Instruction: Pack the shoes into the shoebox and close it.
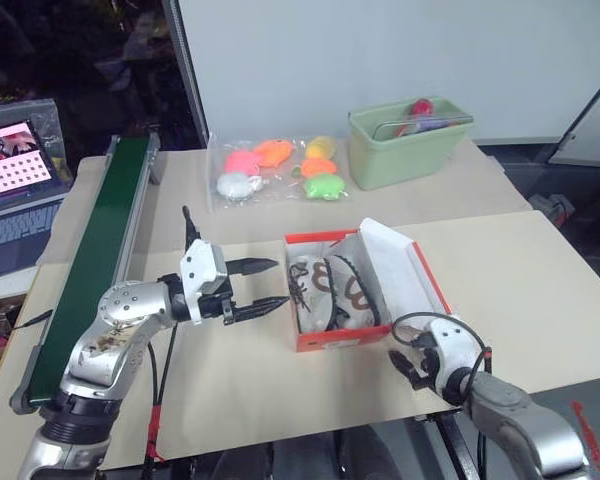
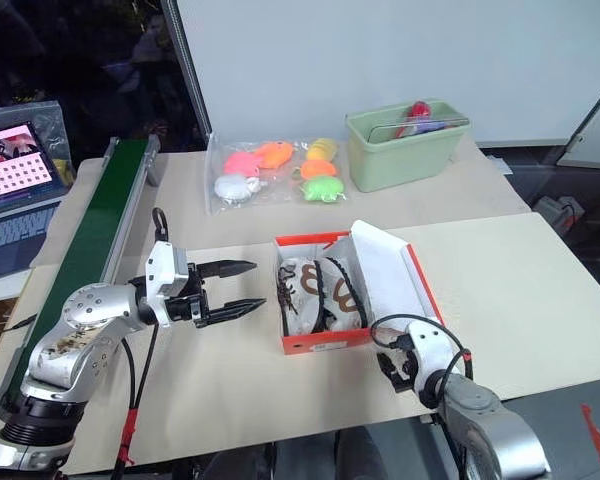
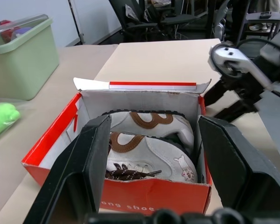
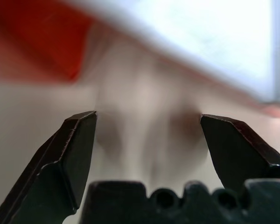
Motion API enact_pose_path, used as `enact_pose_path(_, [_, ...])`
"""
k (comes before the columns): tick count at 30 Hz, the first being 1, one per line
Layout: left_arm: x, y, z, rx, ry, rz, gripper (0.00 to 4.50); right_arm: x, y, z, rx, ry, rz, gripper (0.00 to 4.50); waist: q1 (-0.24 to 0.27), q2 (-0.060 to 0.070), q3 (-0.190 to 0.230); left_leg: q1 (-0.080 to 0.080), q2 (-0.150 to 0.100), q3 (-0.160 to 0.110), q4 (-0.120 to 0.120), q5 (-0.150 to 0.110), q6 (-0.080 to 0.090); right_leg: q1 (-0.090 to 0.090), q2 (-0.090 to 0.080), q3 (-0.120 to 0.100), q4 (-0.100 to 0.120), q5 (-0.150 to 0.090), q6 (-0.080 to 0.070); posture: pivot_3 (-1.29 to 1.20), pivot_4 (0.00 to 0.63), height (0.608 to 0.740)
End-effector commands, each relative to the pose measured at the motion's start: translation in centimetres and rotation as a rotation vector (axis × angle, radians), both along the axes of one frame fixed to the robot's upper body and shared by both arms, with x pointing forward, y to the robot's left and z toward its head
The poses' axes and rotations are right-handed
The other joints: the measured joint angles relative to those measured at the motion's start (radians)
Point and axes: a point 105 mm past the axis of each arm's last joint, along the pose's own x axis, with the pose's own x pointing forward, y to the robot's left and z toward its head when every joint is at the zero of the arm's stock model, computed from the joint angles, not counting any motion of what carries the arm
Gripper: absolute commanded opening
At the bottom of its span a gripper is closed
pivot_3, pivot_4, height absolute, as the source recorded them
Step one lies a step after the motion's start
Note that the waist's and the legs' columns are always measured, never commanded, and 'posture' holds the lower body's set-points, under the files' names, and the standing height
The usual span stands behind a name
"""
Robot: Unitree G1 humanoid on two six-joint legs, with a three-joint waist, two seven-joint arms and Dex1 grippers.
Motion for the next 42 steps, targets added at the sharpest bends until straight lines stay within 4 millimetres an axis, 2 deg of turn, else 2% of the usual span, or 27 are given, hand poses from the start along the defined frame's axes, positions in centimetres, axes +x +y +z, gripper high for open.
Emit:
enact_pose_path(1, [0.1, -0.1, 0.8, 0.009, -0.042, -0.011, 3.16, -0.2, -1.8, -1.1, -0.012, 0.014, -0.111, 4.20, 0.000, 0.000, 0.000, 0.000, 0.000, 0.000, 0.000, 0.000, 0.000, 0.000, 0.000, 0.000, 0.000, 0.000, 0.000, 0.00, 0.150, 0.740])
enact_pose_path(2, [0.1, -0.1, 0.8, 0.010, -0.043, -0.010, 3.16, -0.2, -1.6, -1.2, -0.006, 0.013, -0.110, 4.20, 0.001, 0.000, 0.000, 0.001, 0.000, 0.000, 0.000, 0.000, 0.000, 0.000, 0.001, 0.000, 0.000, 0.000, 0.000, 0.00, 0.150, 0.740])
enact_pose_path(5, [0.2, 0.0, 0.8, 0.012, -0.046, -0.007, 3.16, -0.4, -1.5, -1.4, -0.002, 0.014, -0.111, 3.49, 0.001, 0.000, 0.000, 0.001, 0.000, 0.000, 0.000, 0.000, 0.000, 0.000, 0.001, 0.000, 0.000, 0.000, 0.000, 0.00, 0.150, 0.740])
enact_pose_path(13, [0.1, -0.1, 0.8, 0.013, -0.051, -0.006, 3.16, 0.0, -2.1, -1.9, 0.029, -0.013, -0.182, 0.68, -0.003, 0.000, 0.000, 0.002, 0.001, 0.000, -0.001, 0.000, 0.000, 0.000, 0.002, 0.001, 0.001, 0.000, 0.000, 0.00, 0.150, 0.740])
enact_pose_path(15, [0.1, 0.0, 0.8, 0.013, -0.053, -0.003, 3.16, 0.6, -1.7, -1.4, 0.067, -0.064, -0.190, 0.03, -0.005, 0.000, 0.000, 0.003, 0.001, 0.000, -0.001, 0.000, 0.000, 0.000, 0.002, 0.001, 0.001, 0.000, 0.000, 0.00, 0.150, 0.740])
enact_pose_path(21, [0.0, -0.1, 0.9, 0.014, -0.057, 0.000, 3.16, 1.7, -0.8, -0.6, 0.154, -0.139, -0.224, 0.01, -0.027, 0.000, 0.000, 0.004, 0.004, 0.001, -0.001, 0.000, 0.000, 0.000, 0.002, 0.003, 0.001, 0.000, 0.000, 0.00, 0.150, 0.740])
enact_pose_path(23, [0.1, -0.1, 0.9, 0.017, -0.062, 0.004, 3.16, 2.7, 0.0, -0.2, 0.286, -0.172, -0.261, 0.01, -0.031, 0.000, 0.000, 0.004, 0.004, 0.001, -0.002, 0.000, 0.000, 0.000, 0.002, 0.005, 0.001, 0.000, 0.000, 0.00, 0.150, 0.740])
enact_pose_path(27, [0.1, -0.1, 1.0, 0.017, -0.063, 0.007, 3.16, 3.5, 0.3, 0.6, 0.514, -0.214, -0.350, 0.01, -0.030, 0.001, 0.000, 0.005, 0.008, 0.003, -0.004, -0.001, 0.000, -0.001, 0.007, 0.010, 0.002, 0.000, -0.001, 0.00, 0.150, 0.740])
enact_pose_path(30, [0.2, -0.1, 0.9, 0.020, -0.062, 0.006, 3.16, 4.2, 0.5, 3.0, 0.824, -0.320, -0.413, 0.01, -0.027, 0.002, 0.001, 0.005, 0.009, 0.003, -0.006, -0.001, -0.001, -0.004, 0.008, 0.010, 0.002, 0.001, -0.002, 0.00, 0.150, 0.740])
enact_pose_path(31, [0.2, -0.1, 0.9, 0.021, -0.062, 0.006, 3.16, 4.2, 0.5, 3.8, 0.911, -0.358, -0.427, 0.01, -0.027, 0.003, 0.002, 0.005, 0.009, 0.003, -0.006, -0.001, -0.001, -0.004, 0.009, 0.010, 0.002, 0.004, -0.008, 0.00, 0.150, 0.740])
enact_pose_path(35, [0.2, -0.1, 0.9, 0.025, -0.062, 0.004, 3.16, 3.9, 0.6, 7.3, 1.151, -0.492, -0.366, 0.01, -0.027, 0.004, 0.003, 0.005, 0.009, 0.003, -0.006, -0.002, -0.001, -0.005, 0.008, 0.011, 0.001, 0.005, -0.008, 0.00, 0.150, 0.740])
enact_pose_path(37, [0.2, -0.1, 0.8, 0.027, -0.062, 0.003, 3.16, 3.7, 0.6, 8.3, 1.190, -0.528, -0.336, 0.01, -0.029, 0.005, 0.003, 0.005, 0.009, 0.003, -0.007, -0.002, -0.001, -0.005, 0.009, 0.011, 0.002, 0.005, -0.008, 0.00, 0.150, 0.740])
enact_pose_path(40, [0.2, -0.1, 0.9, 0.028, -0.066, 0.005, 3.16, 2.9, 2.2, 11.1, 1.182, -0.586, -0.145, 0.01, -0.031, 0.006, 0.004, 0.006, 0.011, 0.005, -0.009, -0.002, -0.001, -0.005, 0.011, 0.012, 0.002, 0.001, -0.002, 0.00, 0.150, 0.740])
enact_pose_path(42, [0.3, -0.1, 0.9, 0.029, -0.068, 0.007, 3.16, 2.6, 3.0, 12.0, 1.160, -0.594, -0.064, 0.01, -0.033, 0.007, 0.004, 0.006, 0.011, 0.006, -0.009, -0.002, -0.001, -0.005, 0.011, 0.012, 0.002, 0.000, -0.002, 0.00, 0.150, 0.740])
